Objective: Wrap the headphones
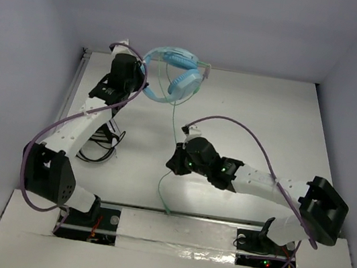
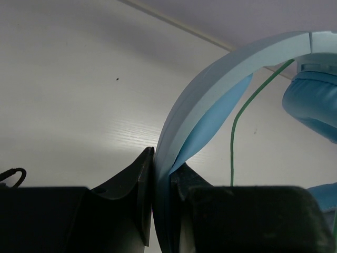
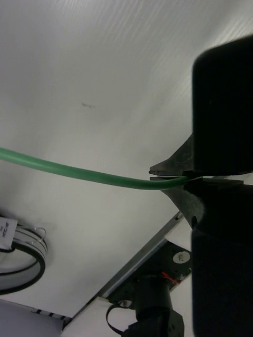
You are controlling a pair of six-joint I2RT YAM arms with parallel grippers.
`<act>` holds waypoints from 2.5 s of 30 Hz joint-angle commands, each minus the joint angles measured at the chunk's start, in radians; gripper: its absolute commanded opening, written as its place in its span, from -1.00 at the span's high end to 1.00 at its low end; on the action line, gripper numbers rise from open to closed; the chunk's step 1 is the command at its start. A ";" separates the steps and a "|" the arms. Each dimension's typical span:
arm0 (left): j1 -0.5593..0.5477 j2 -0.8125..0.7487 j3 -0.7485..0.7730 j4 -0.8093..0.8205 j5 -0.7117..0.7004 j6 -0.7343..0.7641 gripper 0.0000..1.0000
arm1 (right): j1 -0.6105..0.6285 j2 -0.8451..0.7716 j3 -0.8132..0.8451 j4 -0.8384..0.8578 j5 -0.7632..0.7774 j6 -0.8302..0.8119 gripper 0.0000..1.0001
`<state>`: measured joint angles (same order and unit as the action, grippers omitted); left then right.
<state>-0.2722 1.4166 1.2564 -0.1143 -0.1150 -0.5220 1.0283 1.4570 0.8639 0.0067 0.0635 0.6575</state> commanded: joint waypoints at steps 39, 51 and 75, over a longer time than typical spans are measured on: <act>-0.475 -0.088 -0.107 -0.303 -0.077 0.481 1.00 | 0.062 -0.081 0.532 -0.852 0.734 -0.423 1.00; -0.475 -0.240 -0.189 -0.239 0.110 0.516 1.00 | -0.072 -0.138 0.437 -0.646 0.783 -0.449 0.88; -0.475 -0.174 -0.138 -0.263 0.239 0.553 1.00 | -0.174 -0.063 0.497 -0.554 0.628 -0.547 0.74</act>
<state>-0.7444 1.2850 1.0676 -0.4057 0.0265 0.0299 0.8646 1.3827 1.3083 -0.6285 0.6762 0.1387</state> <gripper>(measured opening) 0.109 0.134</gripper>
